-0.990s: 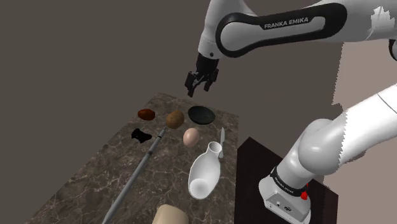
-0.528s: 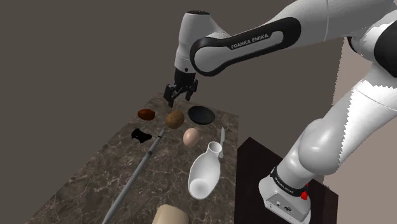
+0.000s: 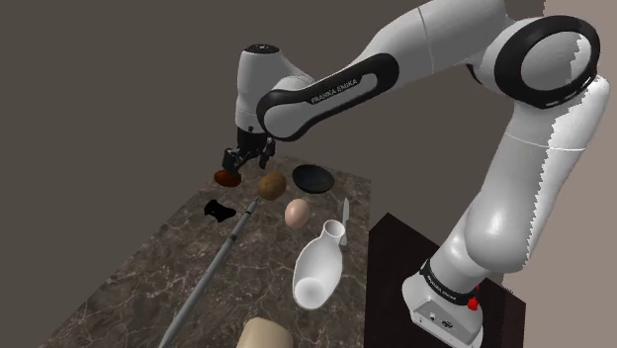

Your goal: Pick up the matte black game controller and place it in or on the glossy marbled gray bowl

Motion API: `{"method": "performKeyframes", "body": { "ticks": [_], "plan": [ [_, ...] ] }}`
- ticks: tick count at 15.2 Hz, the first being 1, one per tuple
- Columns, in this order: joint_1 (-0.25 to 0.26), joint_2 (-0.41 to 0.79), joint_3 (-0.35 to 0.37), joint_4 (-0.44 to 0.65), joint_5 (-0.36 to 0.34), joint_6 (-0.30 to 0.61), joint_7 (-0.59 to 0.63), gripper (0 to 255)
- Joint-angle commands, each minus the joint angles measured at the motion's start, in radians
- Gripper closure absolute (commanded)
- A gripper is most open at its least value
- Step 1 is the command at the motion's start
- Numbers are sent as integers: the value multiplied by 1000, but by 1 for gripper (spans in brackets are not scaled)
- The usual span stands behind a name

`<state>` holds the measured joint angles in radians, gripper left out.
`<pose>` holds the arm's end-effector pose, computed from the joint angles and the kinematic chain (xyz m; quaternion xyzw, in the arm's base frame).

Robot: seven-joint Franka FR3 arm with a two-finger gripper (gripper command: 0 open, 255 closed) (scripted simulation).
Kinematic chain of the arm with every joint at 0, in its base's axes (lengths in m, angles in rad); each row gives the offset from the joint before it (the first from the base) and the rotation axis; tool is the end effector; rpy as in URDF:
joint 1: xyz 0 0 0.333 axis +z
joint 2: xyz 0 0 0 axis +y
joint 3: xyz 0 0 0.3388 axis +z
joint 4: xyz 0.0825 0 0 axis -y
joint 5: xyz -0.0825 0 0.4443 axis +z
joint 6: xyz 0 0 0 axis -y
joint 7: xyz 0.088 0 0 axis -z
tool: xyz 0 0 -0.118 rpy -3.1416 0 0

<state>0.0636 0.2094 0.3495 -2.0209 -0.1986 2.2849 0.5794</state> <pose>0.5974 0.2499 0.3352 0.9982 -0.0253 0.0509 0.0198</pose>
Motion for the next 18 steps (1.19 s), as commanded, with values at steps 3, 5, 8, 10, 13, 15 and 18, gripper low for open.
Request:
{"method": "performKeyframes", "body": {
  "ticks": [3, 5, 8, 10, 13, 15, 18],
  "plan": [
    [52, 172, -18, 139, -86, 16, 74, 0],
    [79, 252, -31, 214, -118, 14, 98, 0],
    [122, 374, -52, 340, -156, 4, 125, 0],
    [129, 398, -58, 357, -163, 10, 129, 0],
    [132, 425, -66, 360, -173, 35, 135, 0],
    [135, 444, -71, 362, -180, 51, 138, 0],
    [137, 459, -76, 365, -185, 63, 141, 0]
  ]
}}
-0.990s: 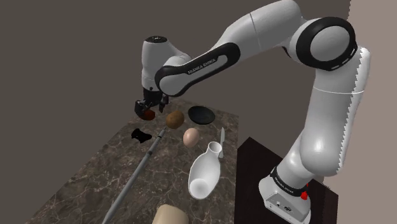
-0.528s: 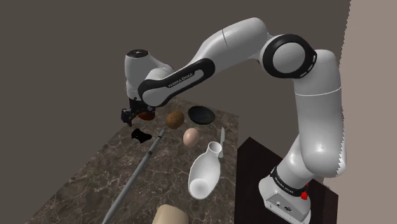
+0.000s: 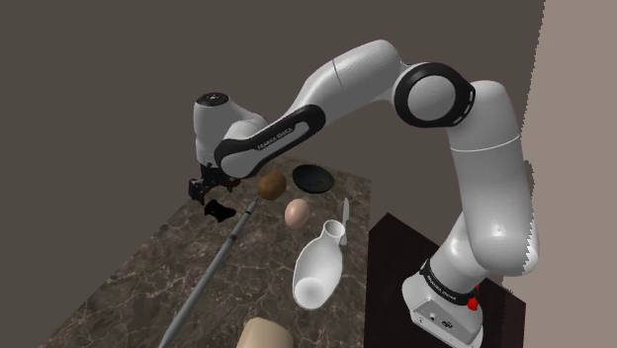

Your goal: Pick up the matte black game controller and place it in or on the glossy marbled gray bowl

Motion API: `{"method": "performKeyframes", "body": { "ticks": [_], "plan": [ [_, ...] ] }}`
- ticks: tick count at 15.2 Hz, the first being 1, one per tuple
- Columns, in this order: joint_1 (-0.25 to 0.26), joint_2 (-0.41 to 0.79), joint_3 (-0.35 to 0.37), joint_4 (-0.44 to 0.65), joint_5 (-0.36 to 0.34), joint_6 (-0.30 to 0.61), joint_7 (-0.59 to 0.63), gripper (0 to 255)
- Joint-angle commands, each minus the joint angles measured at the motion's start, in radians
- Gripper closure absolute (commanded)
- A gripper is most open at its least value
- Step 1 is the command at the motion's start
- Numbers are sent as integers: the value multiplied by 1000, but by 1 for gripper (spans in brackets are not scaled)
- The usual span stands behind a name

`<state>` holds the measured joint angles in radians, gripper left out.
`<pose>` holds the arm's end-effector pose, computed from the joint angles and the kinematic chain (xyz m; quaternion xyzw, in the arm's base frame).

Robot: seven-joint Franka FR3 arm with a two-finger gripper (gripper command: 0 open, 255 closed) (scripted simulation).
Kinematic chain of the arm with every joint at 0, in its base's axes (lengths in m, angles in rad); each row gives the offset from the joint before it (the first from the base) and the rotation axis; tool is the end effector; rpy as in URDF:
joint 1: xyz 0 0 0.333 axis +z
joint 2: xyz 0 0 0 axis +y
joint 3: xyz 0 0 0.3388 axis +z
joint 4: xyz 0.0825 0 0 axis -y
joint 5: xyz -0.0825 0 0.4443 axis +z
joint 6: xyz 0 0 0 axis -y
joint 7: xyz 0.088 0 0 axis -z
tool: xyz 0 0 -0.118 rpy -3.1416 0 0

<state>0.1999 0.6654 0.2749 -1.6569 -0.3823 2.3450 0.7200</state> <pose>0.6794 0.3163 0.2050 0.9977 -0.0224 0.0561 0.0300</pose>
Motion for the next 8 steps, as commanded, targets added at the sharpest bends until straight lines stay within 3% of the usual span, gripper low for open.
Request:
{"method": "performKeyframes", "body": {
  "ticks": [1, 6, 7, 8],
  "plan": [
    [0, 3, -1, 1, -1, 3, 0, 0],
    [0, 3, -1, 1, -1, 3, 0, 0],
    [0, 3, -1, 1, -1, 3, 0, 255],
    [0, 3, -1, 1, -1, 3, 0, 255]
  ]
}}
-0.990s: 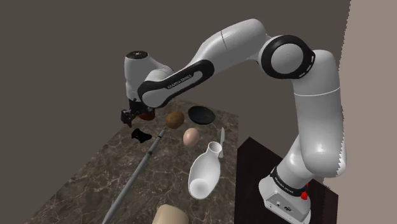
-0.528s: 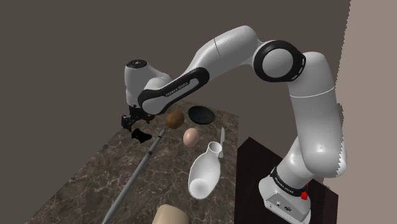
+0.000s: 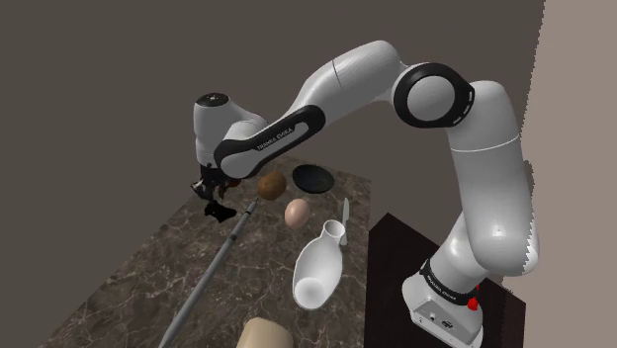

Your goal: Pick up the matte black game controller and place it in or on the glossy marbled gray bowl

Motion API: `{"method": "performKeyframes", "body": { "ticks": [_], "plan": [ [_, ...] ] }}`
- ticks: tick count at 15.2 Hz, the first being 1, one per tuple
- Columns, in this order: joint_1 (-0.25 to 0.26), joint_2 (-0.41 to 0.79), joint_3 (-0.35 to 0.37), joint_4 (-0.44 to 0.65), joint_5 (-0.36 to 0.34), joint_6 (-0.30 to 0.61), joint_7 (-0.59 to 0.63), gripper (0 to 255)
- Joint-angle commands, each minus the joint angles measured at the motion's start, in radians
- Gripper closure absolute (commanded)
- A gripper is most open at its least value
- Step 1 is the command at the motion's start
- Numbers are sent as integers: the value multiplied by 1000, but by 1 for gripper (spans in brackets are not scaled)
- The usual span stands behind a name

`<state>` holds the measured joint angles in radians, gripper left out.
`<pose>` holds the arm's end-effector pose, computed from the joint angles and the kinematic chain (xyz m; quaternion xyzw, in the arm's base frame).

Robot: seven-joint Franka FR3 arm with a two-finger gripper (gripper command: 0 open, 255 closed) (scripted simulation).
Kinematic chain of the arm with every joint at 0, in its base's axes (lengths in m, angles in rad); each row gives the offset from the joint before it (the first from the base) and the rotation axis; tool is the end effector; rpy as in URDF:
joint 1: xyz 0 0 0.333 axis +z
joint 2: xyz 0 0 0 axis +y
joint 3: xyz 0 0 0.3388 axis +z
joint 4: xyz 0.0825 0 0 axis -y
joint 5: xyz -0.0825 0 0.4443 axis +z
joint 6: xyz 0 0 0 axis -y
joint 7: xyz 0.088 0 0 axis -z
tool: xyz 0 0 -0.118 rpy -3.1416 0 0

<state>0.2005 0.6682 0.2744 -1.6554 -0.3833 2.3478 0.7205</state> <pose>0.6798 0.3167 0.2039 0.9977 -0.0222 0.0567 0.0295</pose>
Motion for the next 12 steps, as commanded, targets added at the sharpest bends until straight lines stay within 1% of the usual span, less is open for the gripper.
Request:
{"method": "performKeyframes", "body": {
  "ticks": [1, 8, 9, 12],
  "plan": [
    [0, 0, 0, 0, 0, 0, 0, 255],
    [0, 0, 0, 0, 0, -1, 0, 255],
    [0, 0, 0, 0, 0, -1, 0, 0],
    [-7, -34, 67, -5, -13, -126, -210, 0]
  ]
}}
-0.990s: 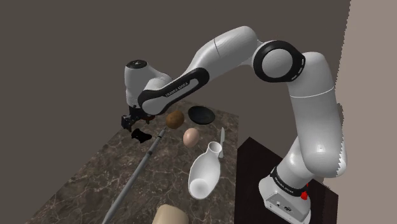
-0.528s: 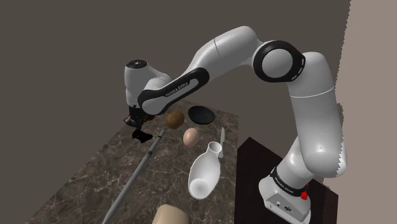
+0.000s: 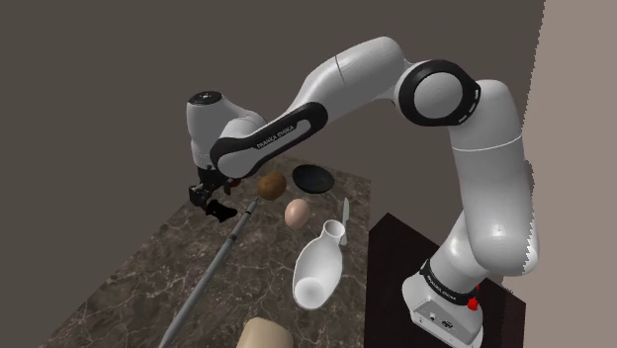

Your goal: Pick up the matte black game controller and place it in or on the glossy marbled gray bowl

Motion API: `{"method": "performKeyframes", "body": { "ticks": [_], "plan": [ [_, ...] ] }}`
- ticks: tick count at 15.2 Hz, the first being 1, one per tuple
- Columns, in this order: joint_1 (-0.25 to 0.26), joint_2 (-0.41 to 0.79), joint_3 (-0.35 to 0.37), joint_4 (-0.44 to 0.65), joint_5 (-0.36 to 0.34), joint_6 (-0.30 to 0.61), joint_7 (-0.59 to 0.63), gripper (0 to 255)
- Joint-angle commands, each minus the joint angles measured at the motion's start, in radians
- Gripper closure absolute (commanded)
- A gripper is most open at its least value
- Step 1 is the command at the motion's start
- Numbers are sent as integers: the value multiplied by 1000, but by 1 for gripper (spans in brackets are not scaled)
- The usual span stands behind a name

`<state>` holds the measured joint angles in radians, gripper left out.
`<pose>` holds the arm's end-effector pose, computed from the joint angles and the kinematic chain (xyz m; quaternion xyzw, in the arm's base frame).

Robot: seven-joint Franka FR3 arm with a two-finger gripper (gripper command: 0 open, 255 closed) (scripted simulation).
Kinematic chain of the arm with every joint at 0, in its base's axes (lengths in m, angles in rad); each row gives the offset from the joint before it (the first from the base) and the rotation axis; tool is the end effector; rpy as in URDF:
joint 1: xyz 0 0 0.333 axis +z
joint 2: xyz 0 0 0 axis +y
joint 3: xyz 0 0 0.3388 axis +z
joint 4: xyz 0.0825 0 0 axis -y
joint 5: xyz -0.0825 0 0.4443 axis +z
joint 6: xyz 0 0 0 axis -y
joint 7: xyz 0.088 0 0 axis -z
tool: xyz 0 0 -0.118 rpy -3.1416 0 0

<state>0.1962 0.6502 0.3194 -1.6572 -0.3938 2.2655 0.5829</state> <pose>0.6638 0.3344 0.2138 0.9965 0.0625 0.0305 0.0458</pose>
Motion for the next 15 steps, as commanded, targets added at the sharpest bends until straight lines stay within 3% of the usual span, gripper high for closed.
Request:
{"method": "performKeyframes", "body": {
  "ticks": [1, 9, 15],
  "plan": [
    [-4, -23, 33, -6, -5, -66, -110, 0],
    [2, 39, 11, -13, -33, 1, -94, 0],
    [2, 39, 11, -12, -33, 1, -94, 0]
  ]
}}
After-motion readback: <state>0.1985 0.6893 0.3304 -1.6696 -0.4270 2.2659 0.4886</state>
